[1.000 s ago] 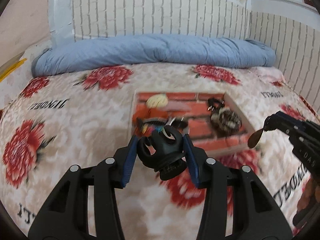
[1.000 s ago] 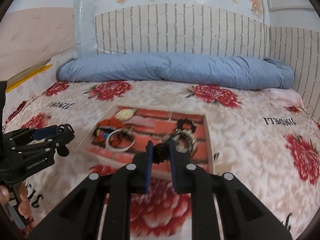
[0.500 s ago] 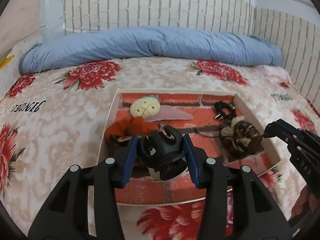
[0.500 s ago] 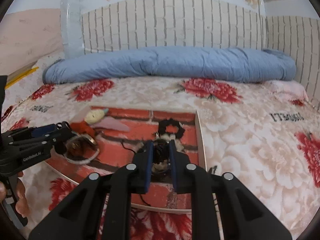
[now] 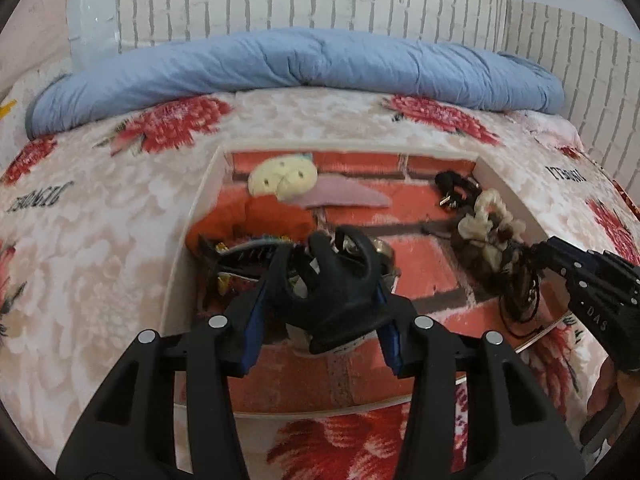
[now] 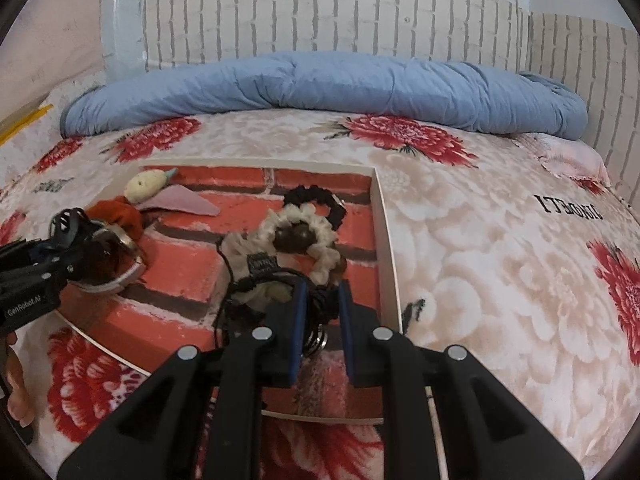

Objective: Organize jewelry

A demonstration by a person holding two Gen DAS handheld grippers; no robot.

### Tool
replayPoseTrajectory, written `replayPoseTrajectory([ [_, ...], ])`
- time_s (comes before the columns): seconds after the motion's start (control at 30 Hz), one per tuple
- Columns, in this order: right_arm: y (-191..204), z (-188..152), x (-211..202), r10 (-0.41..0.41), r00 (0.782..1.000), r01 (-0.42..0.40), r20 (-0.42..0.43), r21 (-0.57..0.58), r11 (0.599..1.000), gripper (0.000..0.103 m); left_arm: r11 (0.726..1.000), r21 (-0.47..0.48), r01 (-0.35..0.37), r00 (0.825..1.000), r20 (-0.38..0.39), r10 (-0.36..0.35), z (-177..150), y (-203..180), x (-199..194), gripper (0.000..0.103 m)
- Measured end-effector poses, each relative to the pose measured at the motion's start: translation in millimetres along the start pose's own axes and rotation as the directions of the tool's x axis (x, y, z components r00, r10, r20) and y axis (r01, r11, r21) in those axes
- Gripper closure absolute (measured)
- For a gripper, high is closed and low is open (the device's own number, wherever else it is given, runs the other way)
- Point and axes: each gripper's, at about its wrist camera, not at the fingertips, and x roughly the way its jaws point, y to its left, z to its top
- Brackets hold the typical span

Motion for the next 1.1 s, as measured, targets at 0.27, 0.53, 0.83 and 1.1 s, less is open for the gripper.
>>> replayPoseTrajectory([
  [0.27,-3,-3,-2,0.013,1.000,-0.013,0.011,0.018,1.000,0.083,0.999,0.025,-0.025,1.000,0.009,0.025,-6,-5,-2,0.057],
  [0.53,-5,-7,-8,0.019,1.000,-0.019,0.014,0.035,0.999,0.053,1.000,0.001,-0.030,0.999,0.035,0.030,-8,1,-11,0.029],
  [0.83,-7,-9,-37,0.041,0.999,-0.043,0.023,0.069,0.997,0.017,0.999,-0.006,-0.047,0.996,0.079,0.047,-14,4,-53,0.008],
  [1.1,7,-21,-106,0.060,0.994,-0.064,0.096,0.045,0.997,0.004,0.995,-0.013,-0.096,0.981,0.166,0.096,-34,4,-131,0.005],
])
